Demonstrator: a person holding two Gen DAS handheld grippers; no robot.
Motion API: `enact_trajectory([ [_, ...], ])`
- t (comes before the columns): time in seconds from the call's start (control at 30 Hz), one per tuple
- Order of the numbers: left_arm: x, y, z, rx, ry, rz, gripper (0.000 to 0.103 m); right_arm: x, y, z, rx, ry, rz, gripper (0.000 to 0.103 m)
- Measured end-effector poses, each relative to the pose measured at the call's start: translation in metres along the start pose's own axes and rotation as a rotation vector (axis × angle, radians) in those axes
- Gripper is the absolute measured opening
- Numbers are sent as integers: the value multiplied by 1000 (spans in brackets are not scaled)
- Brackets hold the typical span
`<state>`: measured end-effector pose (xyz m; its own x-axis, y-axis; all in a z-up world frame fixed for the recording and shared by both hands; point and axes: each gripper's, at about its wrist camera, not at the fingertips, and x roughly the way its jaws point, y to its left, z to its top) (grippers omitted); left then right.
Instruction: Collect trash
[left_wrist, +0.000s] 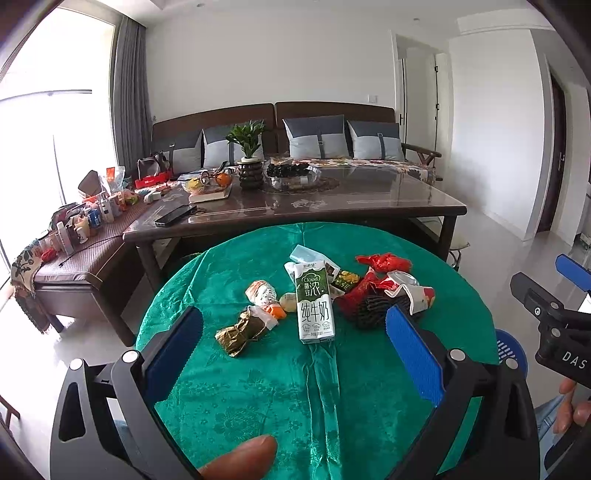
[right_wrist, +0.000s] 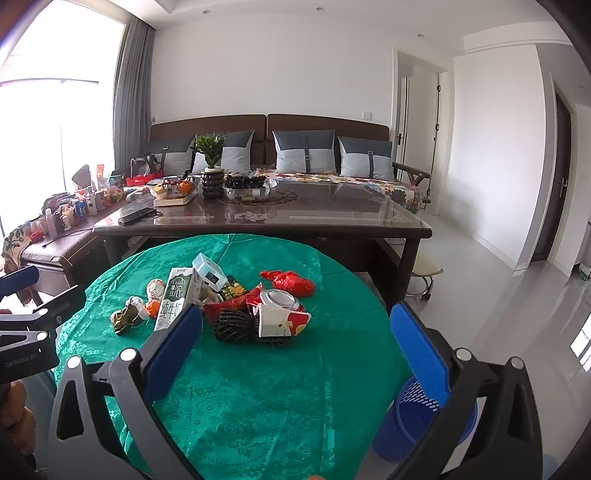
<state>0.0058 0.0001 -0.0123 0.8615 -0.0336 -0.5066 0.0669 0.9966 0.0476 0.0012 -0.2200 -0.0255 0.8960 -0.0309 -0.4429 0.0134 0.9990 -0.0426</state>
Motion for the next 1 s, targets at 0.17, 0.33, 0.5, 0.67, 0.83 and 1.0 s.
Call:
enact_trajectory([
  [0.17,-1,1,0,-1,-11,18,98,0,1,-3,6,-4,-4,99],
  [0.33,0,-1,0,12,1,13,98,1,-1,-3,20,1,-2,99],
  [0.5,-3,-2,-1,6,-5,-39,98,1,-2,-2,26,3,0,99],
  [0.67,-1,3,-1,-17,-4,-25,98,2,-4,-2,32,3,-4,99],
  [0.83,2,7,-2,-30,0,-32,98,3,-4,-4,35,10,-1,99],
  [1.0,3,6,-3,-32,-14,-35,98,5,-5,-6,41,17,1,99],
])
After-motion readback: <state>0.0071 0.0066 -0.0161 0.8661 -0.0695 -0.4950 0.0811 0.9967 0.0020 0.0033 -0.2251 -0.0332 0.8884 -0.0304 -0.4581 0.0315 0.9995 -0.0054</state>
